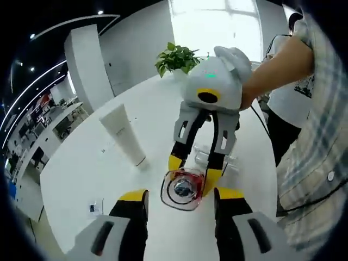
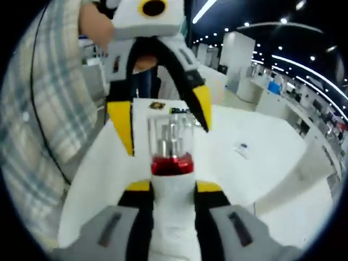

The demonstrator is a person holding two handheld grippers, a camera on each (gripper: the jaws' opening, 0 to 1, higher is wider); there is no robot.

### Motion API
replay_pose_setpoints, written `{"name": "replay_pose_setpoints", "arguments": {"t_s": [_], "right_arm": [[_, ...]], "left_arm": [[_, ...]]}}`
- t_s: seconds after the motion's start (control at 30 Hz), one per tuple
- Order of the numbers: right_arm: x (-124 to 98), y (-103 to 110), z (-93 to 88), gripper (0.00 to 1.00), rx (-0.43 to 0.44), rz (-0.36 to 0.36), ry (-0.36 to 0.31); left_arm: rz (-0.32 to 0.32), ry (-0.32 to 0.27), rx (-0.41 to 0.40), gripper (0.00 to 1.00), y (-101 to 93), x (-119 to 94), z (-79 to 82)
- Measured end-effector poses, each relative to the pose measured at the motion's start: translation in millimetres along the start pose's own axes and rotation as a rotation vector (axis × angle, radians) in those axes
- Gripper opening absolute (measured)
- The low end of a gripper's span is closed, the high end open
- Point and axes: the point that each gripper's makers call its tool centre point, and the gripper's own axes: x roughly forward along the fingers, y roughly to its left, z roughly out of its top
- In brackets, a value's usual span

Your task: Arrange the skincare products in the storage area until every visible bottle or jar stands upright without overlapping.

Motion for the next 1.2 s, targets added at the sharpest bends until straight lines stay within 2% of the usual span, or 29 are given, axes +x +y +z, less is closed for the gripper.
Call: {"name": "replay_pose_setpoints", "arguments": {"t_s": [0.1,0.2,0.3,0.43,0.6,0.7,0.93,1.0,1.2], "right_arm": [[-1.3,2.6,7.4,0.25,0.039,-0.012,-0.049],[-0.1,7.1,10.5,0.25,0.055,-0.016,-0.065],[0.2,8.7,14.8,0.25,0.069,-0.029,-0.084],[1.2,8.5,17.2,0.25,0.097,-0.038,-0.111],[4.2,9.0,18.5,0.25,0.126,-0.048,-0.124],[5.6,7.4,21.5,0.25,0.181,-0.06,-0.155],[7.6,6.9,22.5,0.25,0.205,-0.08,-0.18],[8.0,6.8,21.1,0.25,0.213,-0.088,-0.175],[10.0,7.5,17.6,0.25,0.226,-0.102,-0.169]], "left_arm": [[0.007,-0.017,0.015,0.35,1.0,-5.9,-0.3],[-0.007,-0.063,0.008,0.32,0.2,-13.2,6.5],[-0.018,-0.059,0.01,0.3,-4.1,-13.6,6.9],[-0.025,-0.046,0.03,0.2,-11.5,-14.3,4.7],[-0.017,-0.04,0.032,0.2,-9.7,-17.3,5.0],[-0.008,-0.045,0.027,0.19,-6.9,-19.5,6.7],[0.008,-0.04,0.02,0.18,-8.2,-21.3,10.7],[0.006,-0.071,-0.028,0.18,-9.4,-23.5,16.4],[0.016,-0.083,-0.072,0.19,-10.6,-20.5,14.1]]}}
